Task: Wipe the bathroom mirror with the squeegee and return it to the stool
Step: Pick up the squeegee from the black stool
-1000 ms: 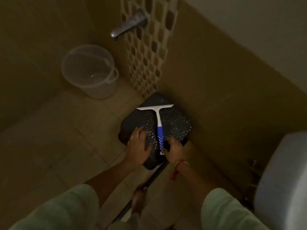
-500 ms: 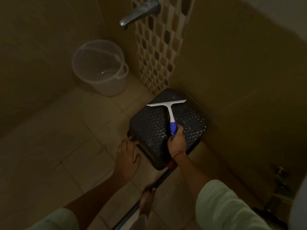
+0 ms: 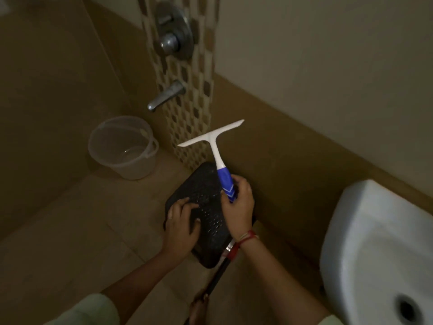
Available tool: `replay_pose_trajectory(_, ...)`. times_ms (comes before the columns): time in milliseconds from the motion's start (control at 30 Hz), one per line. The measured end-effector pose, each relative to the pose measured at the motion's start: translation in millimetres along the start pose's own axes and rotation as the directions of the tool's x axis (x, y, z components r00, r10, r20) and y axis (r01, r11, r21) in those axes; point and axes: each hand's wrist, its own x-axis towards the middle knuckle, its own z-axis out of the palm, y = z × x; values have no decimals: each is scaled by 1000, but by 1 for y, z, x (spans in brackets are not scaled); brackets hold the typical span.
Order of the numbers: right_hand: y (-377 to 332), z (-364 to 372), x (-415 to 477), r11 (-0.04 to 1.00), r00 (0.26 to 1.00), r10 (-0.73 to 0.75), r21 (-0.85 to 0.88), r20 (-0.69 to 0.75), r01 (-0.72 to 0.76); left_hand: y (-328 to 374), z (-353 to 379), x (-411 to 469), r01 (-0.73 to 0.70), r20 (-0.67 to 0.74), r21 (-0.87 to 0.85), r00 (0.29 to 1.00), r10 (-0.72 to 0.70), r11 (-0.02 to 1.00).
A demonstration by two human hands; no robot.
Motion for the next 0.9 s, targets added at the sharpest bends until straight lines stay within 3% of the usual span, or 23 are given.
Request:
replay_pose_trajectory(233, -117, -102, 4, 961, 953, -274, 1, -131, 277, 105, -72, 55, -252, -124, -20, 961, 248, 968)
replay_pose_trajectory(533, -212, -226, -6, 862, 792, -492, -74, -361, 502, 261, -132, 86, -553, -266, -110, 817, 511, 826)
replay_pose_trajectory(767, -264, -312, -25, 753, 599, -637, -226, -485, 618, 390, -170, 84, -752, -376, -147, 643, 667, 643)
replay_pose_trajectory(900, -287, -361, -34, 709, 484, -688, -360, -540, 606, 459, -189, 82, -846, -444, -157, 521, 729, 509)
